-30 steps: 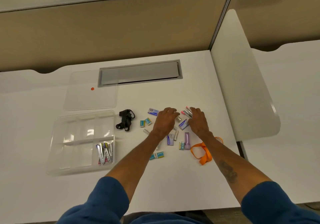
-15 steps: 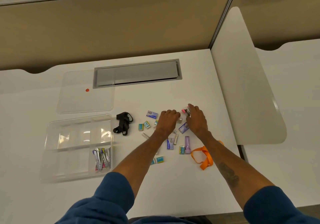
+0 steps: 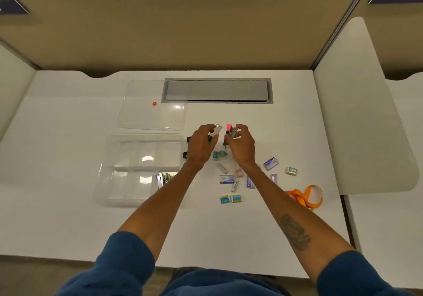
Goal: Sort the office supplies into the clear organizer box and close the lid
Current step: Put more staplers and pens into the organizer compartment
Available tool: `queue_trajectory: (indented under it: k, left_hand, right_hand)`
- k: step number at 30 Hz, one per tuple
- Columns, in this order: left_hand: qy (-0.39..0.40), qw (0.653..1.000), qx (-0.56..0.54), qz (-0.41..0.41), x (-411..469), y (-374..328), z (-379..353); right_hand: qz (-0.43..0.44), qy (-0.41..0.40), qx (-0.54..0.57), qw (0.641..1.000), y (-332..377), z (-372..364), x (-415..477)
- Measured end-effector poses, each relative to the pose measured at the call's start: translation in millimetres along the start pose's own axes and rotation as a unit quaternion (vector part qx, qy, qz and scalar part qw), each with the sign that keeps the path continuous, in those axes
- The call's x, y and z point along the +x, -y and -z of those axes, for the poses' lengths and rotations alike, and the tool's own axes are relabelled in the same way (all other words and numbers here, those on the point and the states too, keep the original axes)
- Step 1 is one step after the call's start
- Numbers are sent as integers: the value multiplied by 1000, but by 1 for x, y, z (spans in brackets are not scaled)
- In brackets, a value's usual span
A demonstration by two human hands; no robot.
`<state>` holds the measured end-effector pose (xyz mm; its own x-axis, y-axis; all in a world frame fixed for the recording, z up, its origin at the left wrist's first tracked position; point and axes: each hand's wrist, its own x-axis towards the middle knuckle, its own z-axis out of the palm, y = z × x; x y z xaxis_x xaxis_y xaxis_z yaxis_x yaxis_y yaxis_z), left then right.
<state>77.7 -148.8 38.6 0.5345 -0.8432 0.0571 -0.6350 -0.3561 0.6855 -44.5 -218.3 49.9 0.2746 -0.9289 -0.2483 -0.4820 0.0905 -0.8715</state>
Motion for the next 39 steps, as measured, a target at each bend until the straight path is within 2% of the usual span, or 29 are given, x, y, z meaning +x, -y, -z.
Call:
queue_trajectory:
  k: [3, 6, 11, 17, 20, 22, 24, 26, 30, 34, 39]
  left_hand:
    - [-28, 999, -1, 17, -17, 36, 35]
    - [-33, 999, 28, 30, -32, 73, 65]
    - [42, 989, 141, 6, -39, 121, 95]
    - [82, 969, 231, -23, -35, 139, 96]
    - [122, 953, 272, -53, -29, 139, 95]
    - [159, 935, 313, -57, -28, 141, 94]
    - [181, 917, 352, -52, -30, 144, 91]
    - [180, 919, 350, -38, -32, 149, 87]
    - [167, 930, 326, -33, -31, 149, 87]
    - [99, 954, 280, -38, -30, 133, 87]
    - [30, 971, 217, -101, -28, 95, 68]
  right_hand:
    - [-1, 45, 29, 999, 16, -38, -33]
    - [7, 88, 10, 996, 27, -69, -68]
    - [44, 158, -108, 981, 32, -112, -116]
    - [101, 141, -292, 941, 30, -154, -143]
    - [121, 125, -348, 921, 27, -170, -152]
    - [130, 98, -393, 905, 23, -179, -158]
    - [121, 103, -426, 891, 20, -187, -162]
    - [120, 105, -446, 881, 16, -190, -162]
    - [148, 80, -433, 886, 13, -186, -159]
    - [156, 71, -331, 928, 12, -168, -147]
    - [107, -42, -276, 954, -1, -114, -116]
